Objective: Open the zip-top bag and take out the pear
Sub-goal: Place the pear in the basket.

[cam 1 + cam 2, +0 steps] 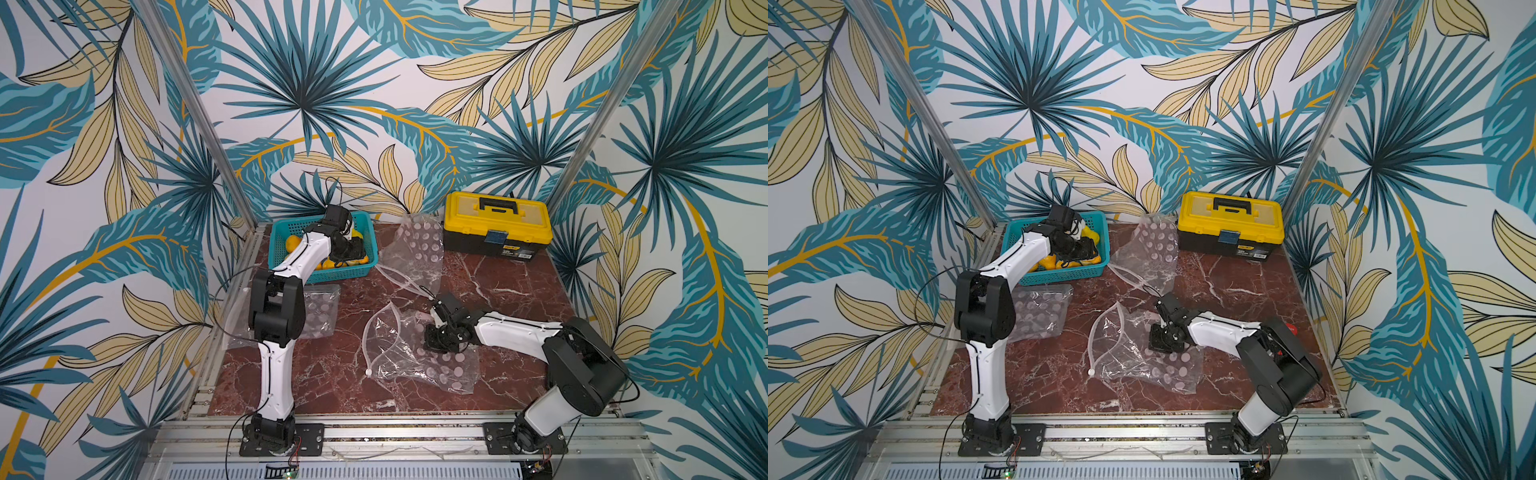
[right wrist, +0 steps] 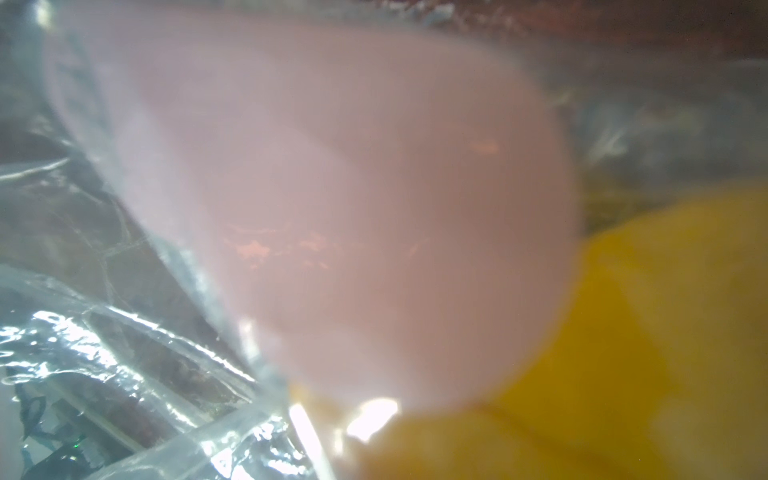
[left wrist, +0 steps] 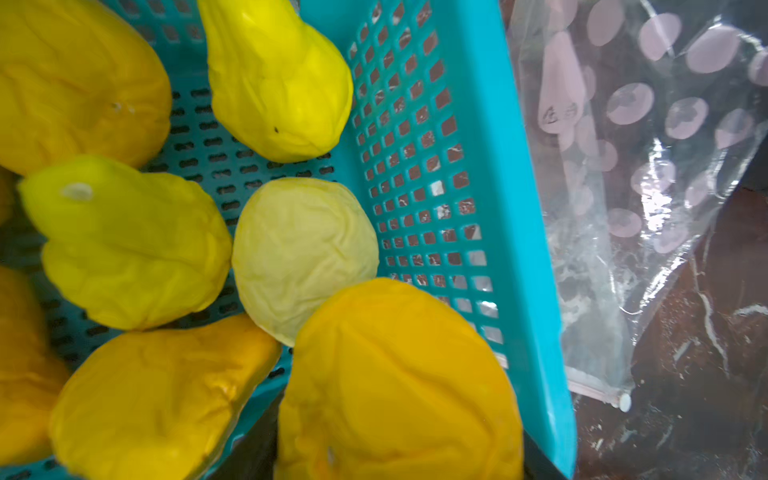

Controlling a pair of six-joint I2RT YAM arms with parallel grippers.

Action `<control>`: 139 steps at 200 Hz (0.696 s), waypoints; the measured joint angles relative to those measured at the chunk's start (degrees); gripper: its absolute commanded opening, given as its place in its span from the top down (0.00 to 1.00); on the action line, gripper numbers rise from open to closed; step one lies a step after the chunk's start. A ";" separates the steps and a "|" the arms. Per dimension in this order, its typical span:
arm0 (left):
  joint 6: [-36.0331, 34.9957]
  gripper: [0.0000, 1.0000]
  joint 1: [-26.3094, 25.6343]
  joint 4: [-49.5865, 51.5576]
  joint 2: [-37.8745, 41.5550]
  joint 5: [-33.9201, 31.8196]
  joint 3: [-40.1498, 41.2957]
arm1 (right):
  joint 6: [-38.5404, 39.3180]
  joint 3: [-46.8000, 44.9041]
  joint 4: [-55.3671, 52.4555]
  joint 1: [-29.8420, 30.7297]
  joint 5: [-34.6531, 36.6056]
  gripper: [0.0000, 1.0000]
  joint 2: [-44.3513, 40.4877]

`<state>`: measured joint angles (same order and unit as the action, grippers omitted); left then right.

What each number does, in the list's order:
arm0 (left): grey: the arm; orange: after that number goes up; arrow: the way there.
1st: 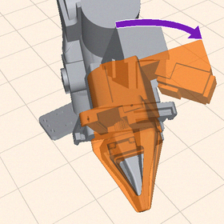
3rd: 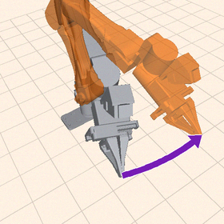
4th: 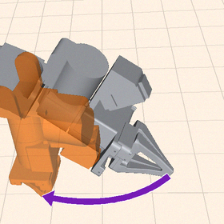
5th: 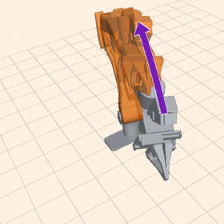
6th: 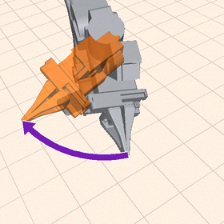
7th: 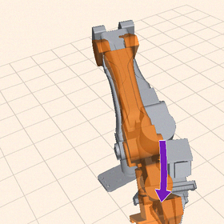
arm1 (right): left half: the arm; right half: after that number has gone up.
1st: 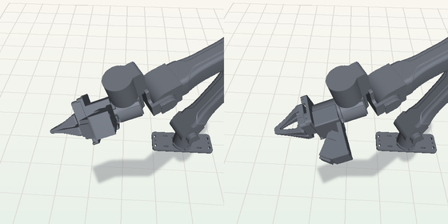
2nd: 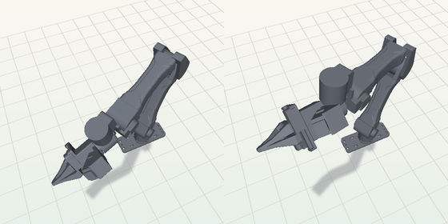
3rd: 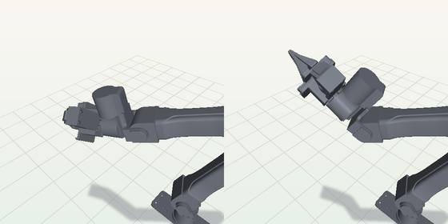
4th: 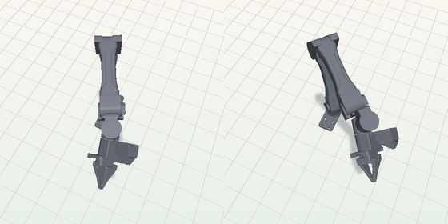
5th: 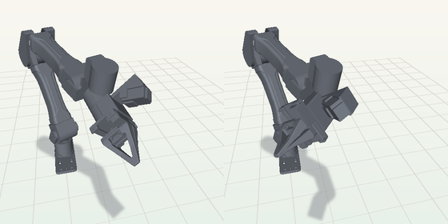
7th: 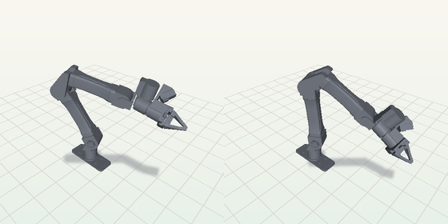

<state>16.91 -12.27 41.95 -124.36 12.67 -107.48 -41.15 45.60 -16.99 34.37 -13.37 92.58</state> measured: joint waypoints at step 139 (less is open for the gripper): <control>-1.09 0.13 0.33 3.87 1.29 -0.70 -4.15 | -0.15 2.71 -8.57 -0.33 0.63 0.79 -0.85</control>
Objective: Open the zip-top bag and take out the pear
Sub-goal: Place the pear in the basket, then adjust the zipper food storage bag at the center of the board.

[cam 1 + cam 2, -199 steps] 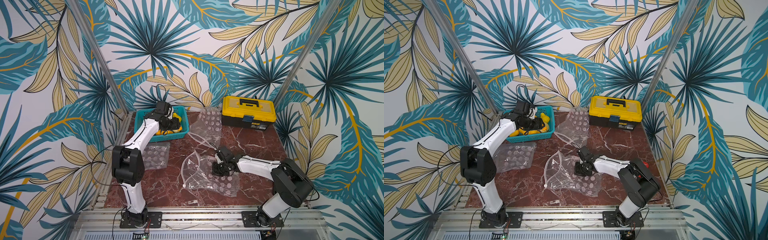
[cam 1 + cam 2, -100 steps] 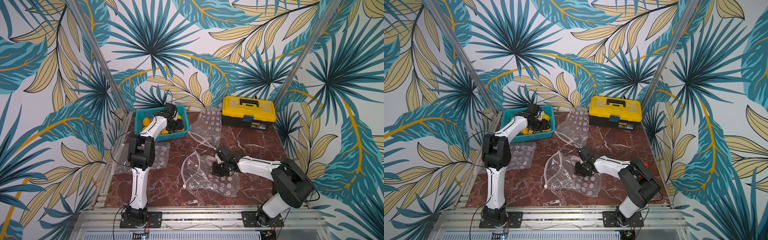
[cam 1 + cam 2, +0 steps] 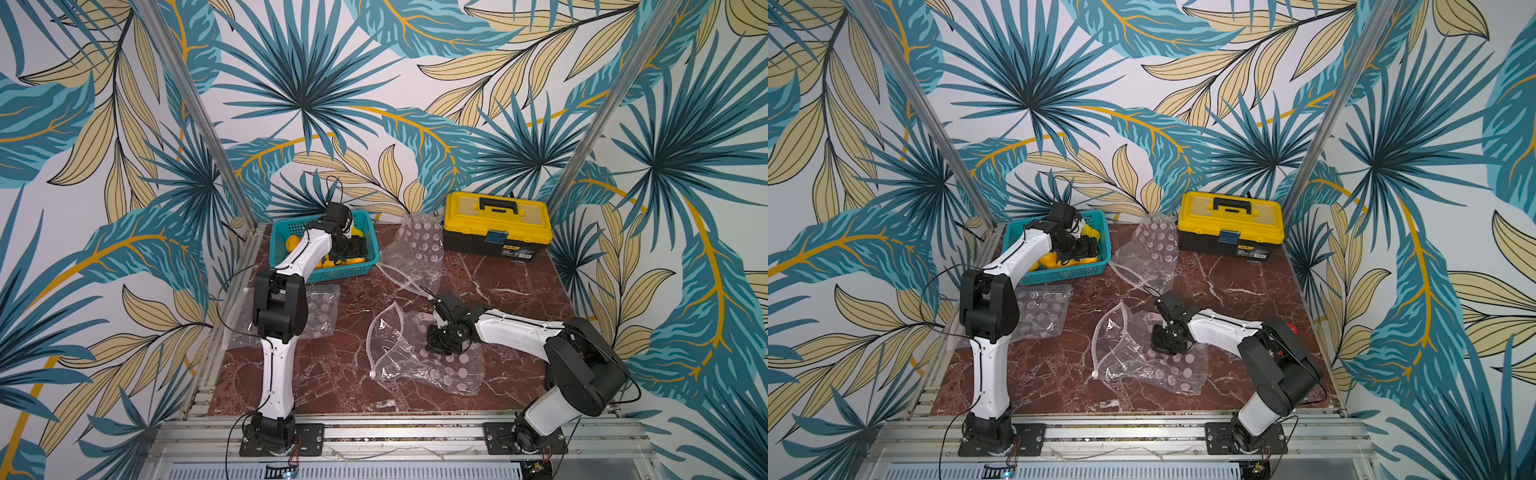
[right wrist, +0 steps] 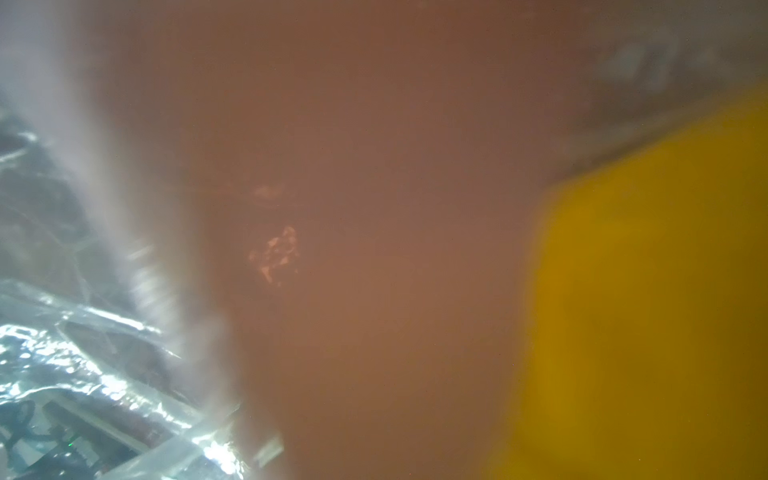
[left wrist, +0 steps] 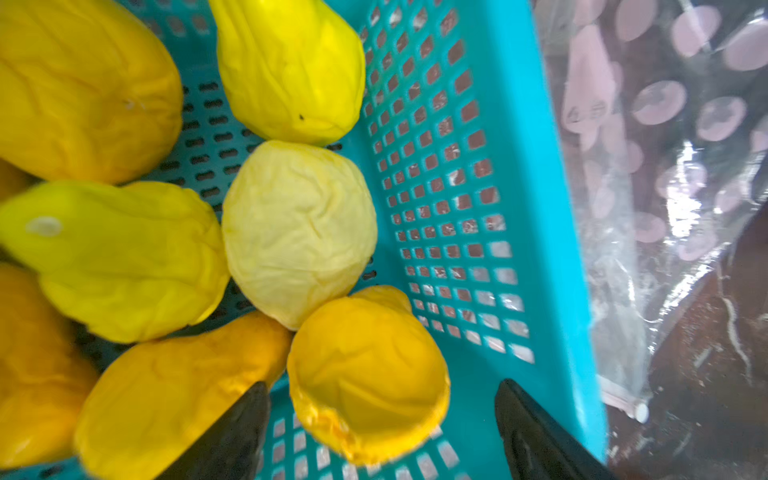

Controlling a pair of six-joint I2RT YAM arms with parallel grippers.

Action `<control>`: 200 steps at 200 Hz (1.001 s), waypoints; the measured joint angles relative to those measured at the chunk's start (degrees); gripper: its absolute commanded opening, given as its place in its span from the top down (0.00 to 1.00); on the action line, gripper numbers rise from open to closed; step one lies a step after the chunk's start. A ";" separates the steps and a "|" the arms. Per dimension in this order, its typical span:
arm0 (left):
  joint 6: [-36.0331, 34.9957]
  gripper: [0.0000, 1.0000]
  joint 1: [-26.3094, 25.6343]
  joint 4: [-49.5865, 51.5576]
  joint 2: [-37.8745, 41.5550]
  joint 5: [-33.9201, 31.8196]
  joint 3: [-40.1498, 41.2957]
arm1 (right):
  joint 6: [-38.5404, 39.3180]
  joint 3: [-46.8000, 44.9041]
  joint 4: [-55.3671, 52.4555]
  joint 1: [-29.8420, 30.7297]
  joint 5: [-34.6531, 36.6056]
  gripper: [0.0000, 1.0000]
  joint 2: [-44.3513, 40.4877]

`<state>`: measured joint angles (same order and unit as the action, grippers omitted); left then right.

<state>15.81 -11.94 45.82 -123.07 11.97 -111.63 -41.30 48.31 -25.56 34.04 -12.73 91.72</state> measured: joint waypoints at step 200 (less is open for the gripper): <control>8.20 0.60 -8.22 -11.89 31.82 21.09 53.51 | 10.95 11.43 -20.81 -14.56 8.87 0.62 -11.54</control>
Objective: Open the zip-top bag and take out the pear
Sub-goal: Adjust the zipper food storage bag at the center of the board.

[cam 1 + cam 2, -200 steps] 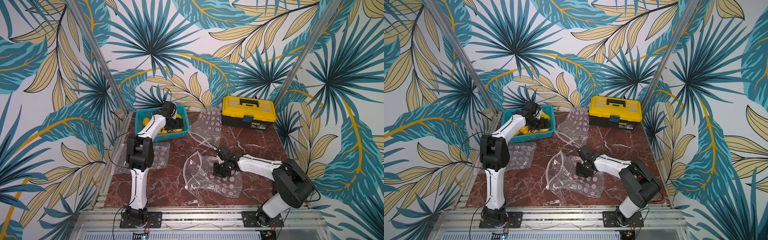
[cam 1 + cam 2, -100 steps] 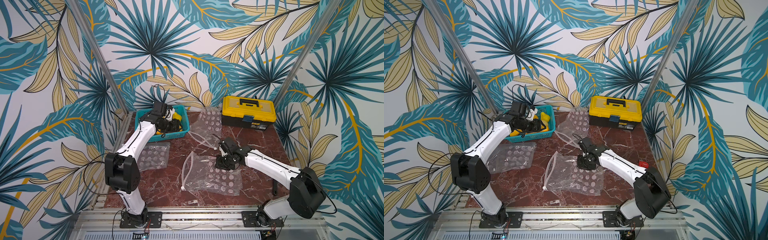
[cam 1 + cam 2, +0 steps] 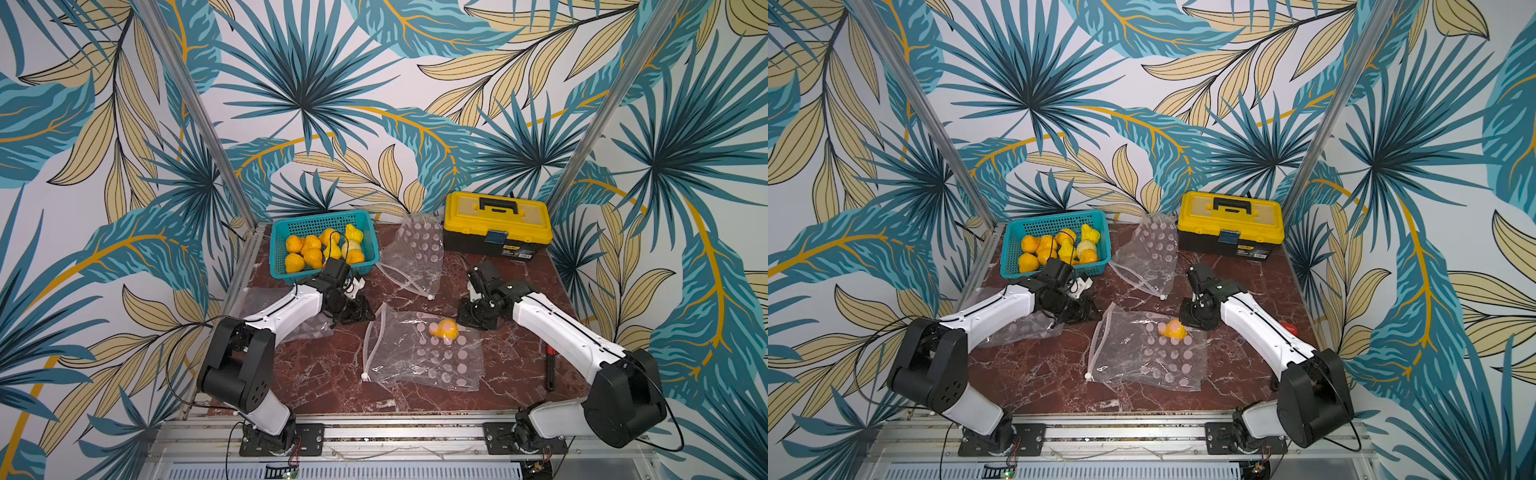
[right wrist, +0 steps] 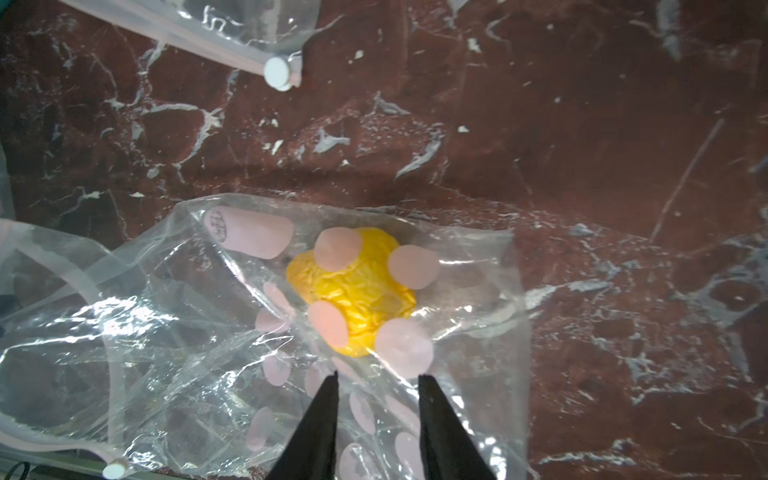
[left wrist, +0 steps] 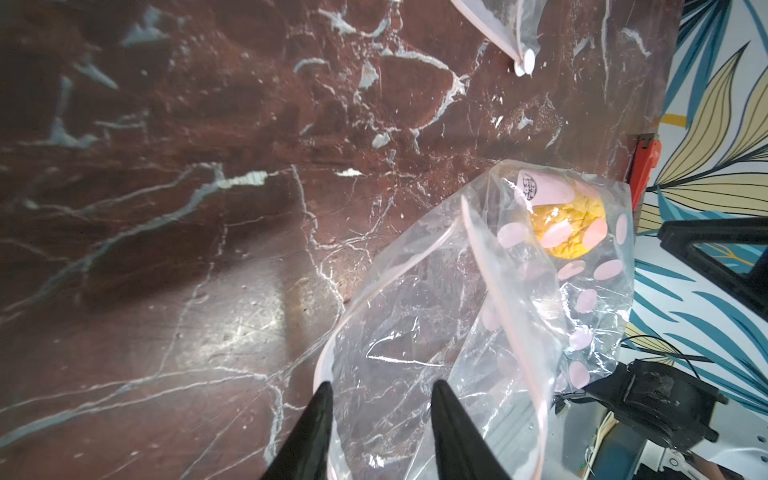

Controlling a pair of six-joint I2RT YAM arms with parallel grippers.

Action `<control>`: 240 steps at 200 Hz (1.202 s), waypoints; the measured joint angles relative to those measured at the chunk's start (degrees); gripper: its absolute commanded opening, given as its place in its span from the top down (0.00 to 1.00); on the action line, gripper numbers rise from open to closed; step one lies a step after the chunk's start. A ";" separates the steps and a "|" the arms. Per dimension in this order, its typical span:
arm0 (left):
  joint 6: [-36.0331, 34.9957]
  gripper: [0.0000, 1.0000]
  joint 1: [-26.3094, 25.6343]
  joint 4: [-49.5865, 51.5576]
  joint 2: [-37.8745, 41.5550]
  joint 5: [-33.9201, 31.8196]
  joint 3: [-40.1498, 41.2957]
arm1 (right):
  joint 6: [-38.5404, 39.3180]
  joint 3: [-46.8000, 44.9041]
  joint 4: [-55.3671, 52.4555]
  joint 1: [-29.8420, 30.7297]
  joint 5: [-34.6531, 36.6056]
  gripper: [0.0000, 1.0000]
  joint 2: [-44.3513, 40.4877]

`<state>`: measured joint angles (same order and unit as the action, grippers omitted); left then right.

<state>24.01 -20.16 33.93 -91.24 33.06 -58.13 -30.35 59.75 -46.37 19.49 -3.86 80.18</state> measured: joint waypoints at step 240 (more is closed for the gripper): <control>6.71 0.70 -4.76 -23.10 -10.82 7.28 8.98 | 2.08 -5.88 9.40 -16.11 -17.79 1.00 -5.86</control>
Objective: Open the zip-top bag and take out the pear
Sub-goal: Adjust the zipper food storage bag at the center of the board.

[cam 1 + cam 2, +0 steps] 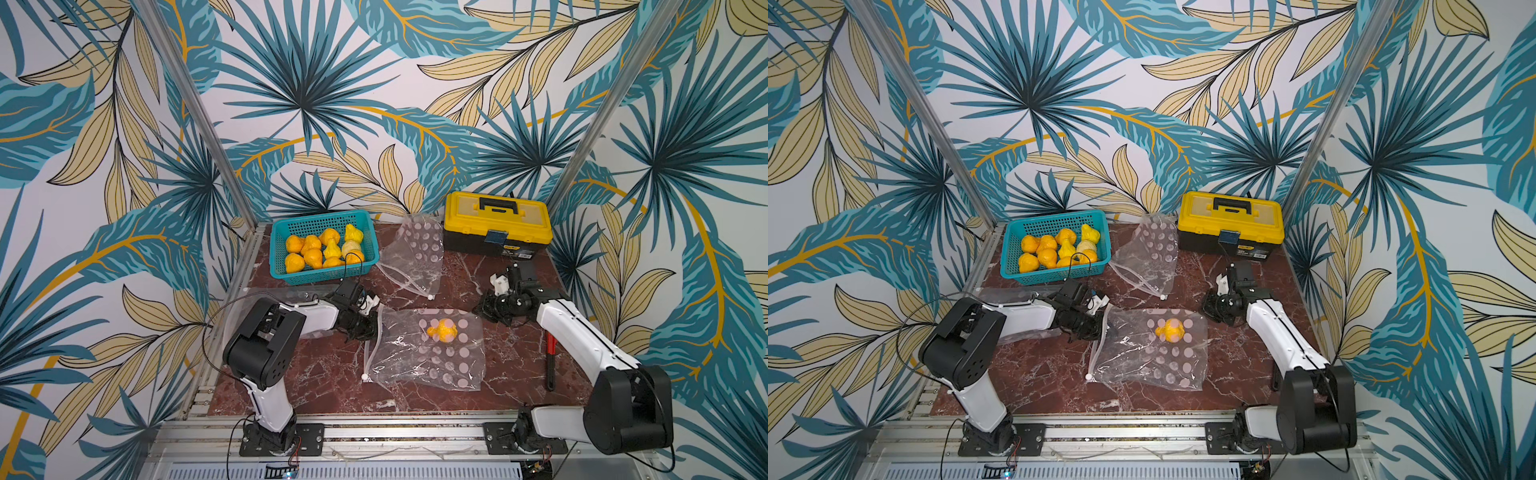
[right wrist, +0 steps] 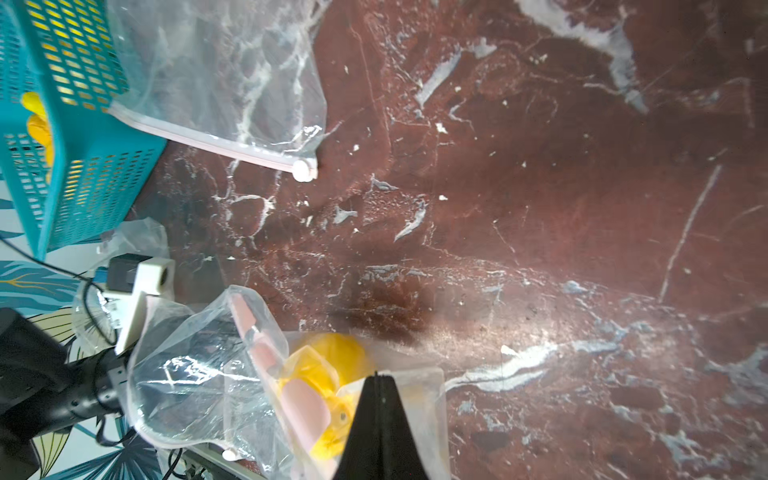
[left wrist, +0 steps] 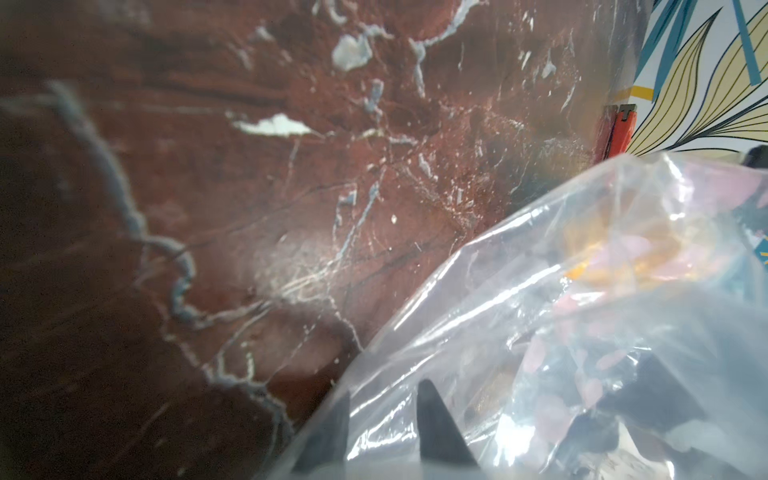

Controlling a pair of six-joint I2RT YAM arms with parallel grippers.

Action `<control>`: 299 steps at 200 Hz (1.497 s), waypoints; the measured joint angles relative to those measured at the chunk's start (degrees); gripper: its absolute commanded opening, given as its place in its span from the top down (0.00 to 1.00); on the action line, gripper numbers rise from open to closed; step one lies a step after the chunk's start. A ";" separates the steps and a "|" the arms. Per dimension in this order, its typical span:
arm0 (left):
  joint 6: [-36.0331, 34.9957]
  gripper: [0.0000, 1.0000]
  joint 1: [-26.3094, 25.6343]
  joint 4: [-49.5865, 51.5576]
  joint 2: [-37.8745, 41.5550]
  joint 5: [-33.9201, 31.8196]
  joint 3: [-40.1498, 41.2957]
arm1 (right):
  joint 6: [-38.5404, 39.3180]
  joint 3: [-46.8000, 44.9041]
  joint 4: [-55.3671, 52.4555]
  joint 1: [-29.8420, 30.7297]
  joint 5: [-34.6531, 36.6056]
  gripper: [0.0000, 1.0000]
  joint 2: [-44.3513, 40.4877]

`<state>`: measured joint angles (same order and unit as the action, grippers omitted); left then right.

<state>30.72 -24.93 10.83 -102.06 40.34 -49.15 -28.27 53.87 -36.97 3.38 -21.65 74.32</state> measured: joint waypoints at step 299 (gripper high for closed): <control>4.31 0.37 -3.37 -0.11 3.63 1.14 0.15 | -9.66 -7.17 6.49 22.73 9.27 0.79 10.93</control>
<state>35.03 -28.29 10.72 -98.43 41.47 -48.99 -37.93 46.70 -30.48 26.11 -12.38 85.25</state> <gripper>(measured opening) 0.609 0.214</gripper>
